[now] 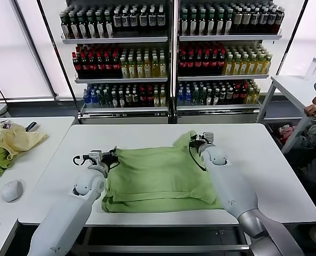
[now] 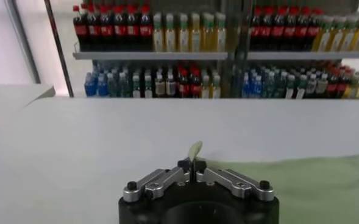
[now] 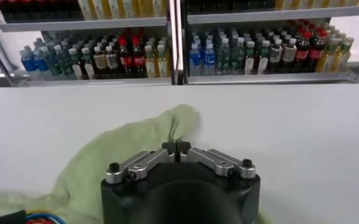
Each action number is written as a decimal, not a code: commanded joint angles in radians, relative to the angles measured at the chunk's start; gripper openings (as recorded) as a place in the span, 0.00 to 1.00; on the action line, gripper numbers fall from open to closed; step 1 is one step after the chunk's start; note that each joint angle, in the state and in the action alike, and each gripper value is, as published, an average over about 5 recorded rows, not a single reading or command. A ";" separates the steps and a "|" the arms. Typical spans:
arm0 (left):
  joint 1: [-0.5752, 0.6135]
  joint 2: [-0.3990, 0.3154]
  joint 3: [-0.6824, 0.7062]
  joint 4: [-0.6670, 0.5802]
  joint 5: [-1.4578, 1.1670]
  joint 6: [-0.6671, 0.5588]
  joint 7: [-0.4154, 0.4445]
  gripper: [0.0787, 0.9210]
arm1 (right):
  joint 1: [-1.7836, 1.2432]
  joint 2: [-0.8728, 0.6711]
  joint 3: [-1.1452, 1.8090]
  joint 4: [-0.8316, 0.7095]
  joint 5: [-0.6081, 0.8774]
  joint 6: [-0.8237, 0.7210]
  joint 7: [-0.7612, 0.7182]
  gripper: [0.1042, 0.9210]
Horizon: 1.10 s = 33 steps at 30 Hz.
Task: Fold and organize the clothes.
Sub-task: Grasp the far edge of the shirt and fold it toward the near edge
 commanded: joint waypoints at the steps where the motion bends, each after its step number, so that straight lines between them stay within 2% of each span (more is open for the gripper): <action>1: 0.064 0.043 -0.028 -0.170 -0.039 -0.054 0.004 0.02 | -0.077 -0.074 0.016 0.246 0.015 0.029 -0.001 0.01; 18: 0.223 0.128 -0.081 -0.354 -0.089 -0.027 0.018 0.02 | -0.473 -0.227 0.192 0.747 0.051 -0.003 -0.009 0.01; 24: 0.299 0.156 -0.093 -0.388 -0.065 -0.015 0.035 0.02 | -0.624 -0.256 0.279 0.852 0.048 -0.011 -0.019 0.01; 33: 0.350 0.179 -0.098 -0.393 -0.038 0.014 0.040 0.02 | -0.813 -0.250 0.387 0.960 0.047 -0.009 -0.003 0.01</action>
